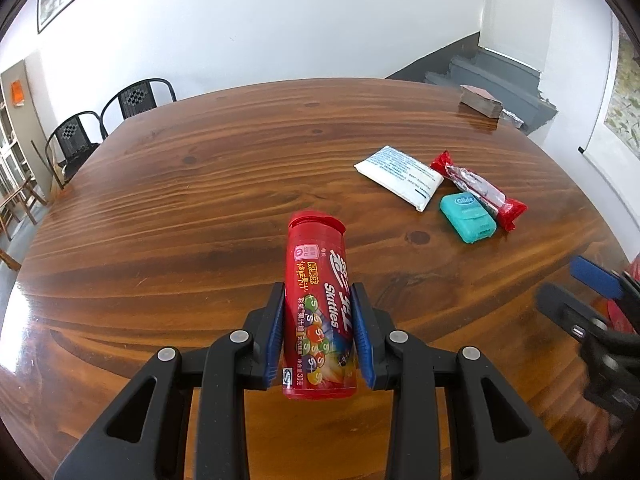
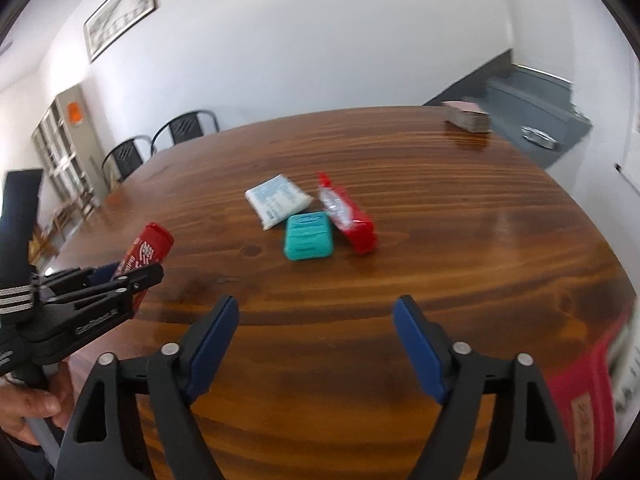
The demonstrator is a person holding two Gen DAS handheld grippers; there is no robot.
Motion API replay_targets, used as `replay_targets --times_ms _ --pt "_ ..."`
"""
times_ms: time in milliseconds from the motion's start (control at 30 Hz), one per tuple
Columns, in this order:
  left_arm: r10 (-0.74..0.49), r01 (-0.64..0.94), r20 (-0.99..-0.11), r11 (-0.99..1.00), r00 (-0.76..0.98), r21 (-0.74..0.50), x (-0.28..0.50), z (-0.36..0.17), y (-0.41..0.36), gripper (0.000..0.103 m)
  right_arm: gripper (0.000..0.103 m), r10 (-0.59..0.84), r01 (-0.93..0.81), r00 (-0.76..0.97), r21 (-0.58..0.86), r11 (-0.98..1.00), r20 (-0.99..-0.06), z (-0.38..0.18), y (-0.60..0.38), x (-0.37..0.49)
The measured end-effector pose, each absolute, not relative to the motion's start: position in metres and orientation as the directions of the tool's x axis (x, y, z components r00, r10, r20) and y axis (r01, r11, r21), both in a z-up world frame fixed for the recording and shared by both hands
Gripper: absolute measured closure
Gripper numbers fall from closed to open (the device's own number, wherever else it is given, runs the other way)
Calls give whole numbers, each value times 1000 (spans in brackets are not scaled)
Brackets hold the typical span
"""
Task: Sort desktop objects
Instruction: 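Hold the Skittles tube with the left tool while the right tool grasps the teal Glide floss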
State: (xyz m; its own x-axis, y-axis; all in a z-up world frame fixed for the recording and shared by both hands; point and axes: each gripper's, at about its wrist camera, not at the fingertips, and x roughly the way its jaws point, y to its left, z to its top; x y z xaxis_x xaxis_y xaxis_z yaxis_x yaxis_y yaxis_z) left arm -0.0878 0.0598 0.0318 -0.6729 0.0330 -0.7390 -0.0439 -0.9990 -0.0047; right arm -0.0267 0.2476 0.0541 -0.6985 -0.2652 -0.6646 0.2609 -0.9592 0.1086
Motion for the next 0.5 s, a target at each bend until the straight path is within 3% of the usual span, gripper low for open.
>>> replay_targets --times_ms 167,367,500 --pt "43 -35 -743 -999 -668 -27 -86 33 50 69 31 -284 277 -623 134 -952 -729 39 235 -70" --pt "49 -22 -755 -999 -654 -46 -88 29 42 69 31 -270 250 -598 145 -958 -755 34 227 -107" --pt "51 -19 -760 -999 -649 -50 -90 27 41 69 32 -214 248 -597 75 -966 -773 34 219 -119"
